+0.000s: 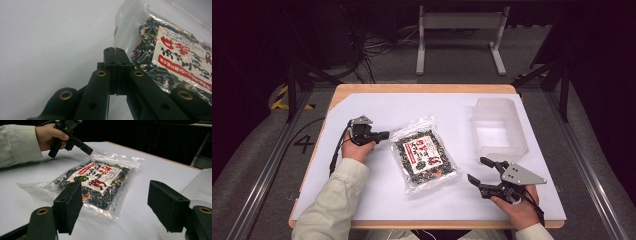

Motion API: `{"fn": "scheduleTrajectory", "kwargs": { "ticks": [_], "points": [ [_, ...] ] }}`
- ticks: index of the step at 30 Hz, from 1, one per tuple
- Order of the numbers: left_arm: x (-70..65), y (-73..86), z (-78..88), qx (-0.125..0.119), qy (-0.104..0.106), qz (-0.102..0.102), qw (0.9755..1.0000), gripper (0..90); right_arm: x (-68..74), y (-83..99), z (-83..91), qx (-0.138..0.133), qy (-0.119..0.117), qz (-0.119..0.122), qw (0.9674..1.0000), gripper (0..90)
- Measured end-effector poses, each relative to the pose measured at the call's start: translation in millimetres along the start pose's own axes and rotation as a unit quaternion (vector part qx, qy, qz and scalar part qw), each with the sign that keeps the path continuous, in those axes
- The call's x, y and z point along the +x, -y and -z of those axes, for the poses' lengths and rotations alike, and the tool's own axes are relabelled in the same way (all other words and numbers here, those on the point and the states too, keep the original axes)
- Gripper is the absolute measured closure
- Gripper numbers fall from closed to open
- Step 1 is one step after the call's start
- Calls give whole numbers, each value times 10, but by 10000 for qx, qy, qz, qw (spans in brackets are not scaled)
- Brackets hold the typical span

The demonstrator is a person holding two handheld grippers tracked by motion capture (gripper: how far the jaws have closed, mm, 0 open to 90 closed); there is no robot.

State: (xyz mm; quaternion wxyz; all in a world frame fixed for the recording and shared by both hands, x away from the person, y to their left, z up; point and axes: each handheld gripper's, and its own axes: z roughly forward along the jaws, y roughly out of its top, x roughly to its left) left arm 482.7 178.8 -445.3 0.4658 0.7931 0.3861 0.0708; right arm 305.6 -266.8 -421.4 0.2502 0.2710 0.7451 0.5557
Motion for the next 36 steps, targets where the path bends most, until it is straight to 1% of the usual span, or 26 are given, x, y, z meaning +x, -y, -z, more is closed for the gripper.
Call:
{"fn": "scheduleTrajectory", "kwargs": {
  "ticks": [2,4,6,8,9,10,11,13,14,15,16,17,18,19,20,21,23,24,25,28,30,31,33,35,36],
  "points": [
    [-15,-11,27,-70,28,13,10000,900,-2,-2,1,7,1,12,10000,284],
    [-31,-34,80,-263,96,51,9996,900,-5,-6,1,3,1,9,10000,286],
    [-53,-59,130,-456,115,-5,9989,900,-11,-11,0,-3,-4,30,10000,287],
    [-100,-98,200,-707,182,-27,9973,900,-10,-17,-2,-3,-13,42,10000,296],
    [-123,-123,240,-840,214,-75,9962,900,-9,-20,-2,-4,-24,43,10000,310],
    [-146,-140,274,-921,220,-93,9955,900,-8,-25,0,9,-34,47,10000,321],
    [-180,-166,326,-1072,254,-121,9938,900,-7,-30,4,18,-49,43,10000,326],
    [-227,-208,395,-1154,336,-155,9926,900,-6,-53,23,34,-69,28,10000,330],
    [-261,-243,438,-1226,332,-272,9915,900,-12,-66,33,27,-67,26,10000,332],
    [-294,-262,470,-1279,378,-286,9907,900,-22,-85,42,24,-61,0,10000,333],
    [-329,-281,501,-1314,400,-315,9900,900,-34,-101,46,25,-74,-38,10000,344],
    [-354,-304,531,-1361,424,-379,9891,900,-47,-119,48,43,-129,-103,9999,349],
    [-384,-322,560,-1419,472,-413,9879,900,-58,-134,46,30,-136,-142,9998,349],
    [-412,-334,580,-1451,493,-421,9873,900,-70,-151,41,27,-148,-163,9998,348],
    [-442,-352,605,-1482,508,-479,9865,900,-75,-164,38,41,-154,-173,9997,348],
    [-478,-372,629,-1539,534,-527,9852,900,-81,-180,30,38,-174,-190,9997,346],
    [-526,-394,659,-1610,578,-579,9836,900,-90,-215,10,54,-208,-240,9995,356],
    [-545,-399,674,-1628,608,-576,9831,900,-90,-238,-3,117,-264,-360,9989,363],
    [-558,-403,686,-1634,635,-575,9828,900,-91,-257,-15,121,-294,-390,9987,352],
    [-603,-424,729,-1695,701,-643,9809,900,-107,-324,-50,212,-314,-369,9986,319],
    [-628,-437,752,-1705,730,-690,9802,900,-131,-378,-73,198,-309,-323,9988,298],
    [-647,-441,764,-1716,766,-684,9798,900,-138,-394,-81,207,-321,-349,9987,295],
    [-679,-453,789,-1739,795,-735,9788,900,-155,-430,-102,202,-334,-364,9986,286],
    [-713,-463,815,-1769,835,-776,9776,900,-168,-456,-123,265,-337,-470,9980,282],
    [-743,-466,831,-1789,878,-757,9770,900,-177,-467,-136,256,-349,-475,9979,281]
  ]
}}
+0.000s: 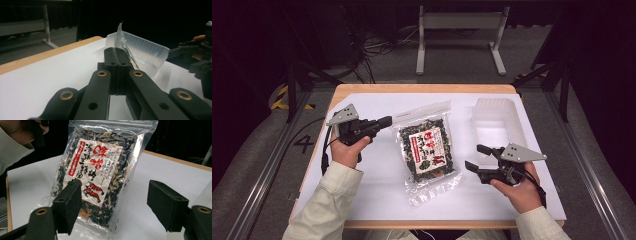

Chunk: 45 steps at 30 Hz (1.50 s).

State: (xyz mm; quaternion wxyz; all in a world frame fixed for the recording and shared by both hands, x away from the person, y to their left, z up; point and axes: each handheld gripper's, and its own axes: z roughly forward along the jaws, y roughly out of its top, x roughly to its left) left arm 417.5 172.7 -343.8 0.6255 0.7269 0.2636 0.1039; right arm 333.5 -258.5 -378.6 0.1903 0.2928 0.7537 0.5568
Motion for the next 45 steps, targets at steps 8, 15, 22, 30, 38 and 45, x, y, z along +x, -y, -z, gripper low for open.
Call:
{"fn": "scheduleTrajectory", "kwargs": {
  "ticks": [8,15,22,30,38,45],
  "points": [
    [-166,-80,52,-85,173,-236,9995,900,-65,-89,-152,63,-52,-49,10000,249],
    [-287,-113,89,-136,265,-370,9989,900,-87,-139,-286,183,-102,12,9998,218],
    [-417,-138,133,-203,421,-467,9978,900,-169,-180,-474,335,-290,38,9990,194],
    [-525,-163,158,-212,454,-658,9966,900,-218,-181,-665,374,-535,12,9979,193],
    [-560,-174,164,-185,475,-692,9963,900,-172,-167,-816,422,-948,91,9946,206],
    [-526,-173,182,-180,409,-625,9970,900,-153,-197,-864,577,-1128,213,9917,320]
  ]
}}
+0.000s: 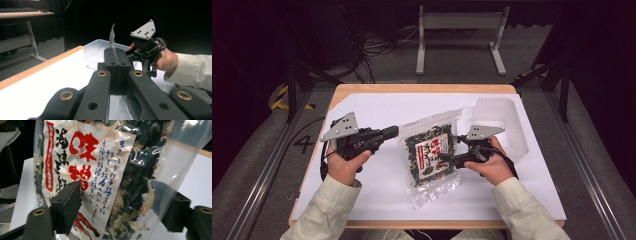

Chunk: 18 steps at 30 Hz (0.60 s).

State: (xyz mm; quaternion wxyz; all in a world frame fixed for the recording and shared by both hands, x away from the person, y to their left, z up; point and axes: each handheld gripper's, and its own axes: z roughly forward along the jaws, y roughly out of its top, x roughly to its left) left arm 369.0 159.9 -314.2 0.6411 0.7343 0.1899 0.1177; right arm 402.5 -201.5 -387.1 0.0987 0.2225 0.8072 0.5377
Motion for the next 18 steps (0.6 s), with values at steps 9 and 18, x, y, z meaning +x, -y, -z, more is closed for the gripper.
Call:
{"fn": "scheduleTrajectory", "kwargs": {
  "ticks": [9,18],
  "points": [
    [6,-13,27,-57,-47,15,10000,900,6,-55,163,189,-180,187,9995,544],
    [27,-19,66,-174,-185,31,9997,900,132,-172,343,430,-541,575,9960,757]
  ]
}}
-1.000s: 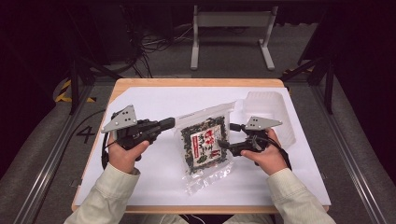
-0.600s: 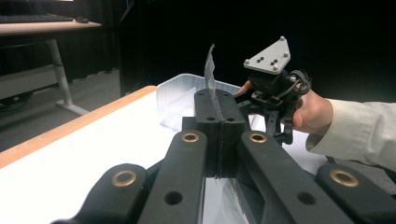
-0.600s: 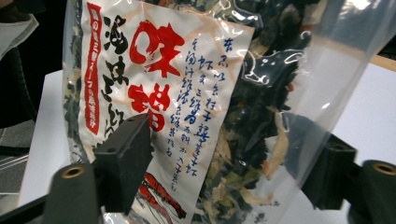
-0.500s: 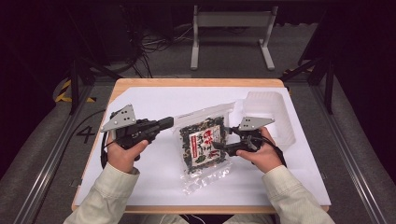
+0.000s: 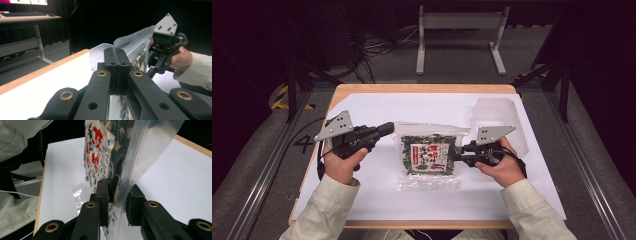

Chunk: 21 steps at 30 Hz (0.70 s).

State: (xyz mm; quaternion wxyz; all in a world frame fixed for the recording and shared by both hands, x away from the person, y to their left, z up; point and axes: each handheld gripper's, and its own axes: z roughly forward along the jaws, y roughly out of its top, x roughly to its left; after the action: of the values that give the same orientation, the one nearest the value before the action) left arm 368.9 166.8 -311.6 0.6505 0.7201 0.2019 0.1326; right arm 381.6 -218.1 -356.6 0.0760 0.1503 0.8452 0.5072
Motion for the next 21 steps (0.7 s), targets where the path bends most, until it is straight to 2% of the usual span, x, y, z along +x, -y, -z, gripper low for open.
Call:
{"fn": "scheduleTrajectory", "kwargs": {
  "ticks": [5,12,15,19,21],
  "points": [
    [9,-3,20,-61,-6,38,10000,900,50,-53,55,1,-54,54,10000,770],
    [37,21,-2,-45,-42,129,9999,809,79,-78,86,26,-97,-40,9999,779],
    [49,27,-8,-106,-8,225,9997,731,84,-93,103,14,-118,-60,9999,781],
    [62,35,-9,-206,-75,172,9996,567,87,-107,130,-19,-101,-74,9999,782],
    [71,39,-2,-189,-95,162,9996,534,83,-120,157,-47,-80,-90,9999,782]
  ]
}}
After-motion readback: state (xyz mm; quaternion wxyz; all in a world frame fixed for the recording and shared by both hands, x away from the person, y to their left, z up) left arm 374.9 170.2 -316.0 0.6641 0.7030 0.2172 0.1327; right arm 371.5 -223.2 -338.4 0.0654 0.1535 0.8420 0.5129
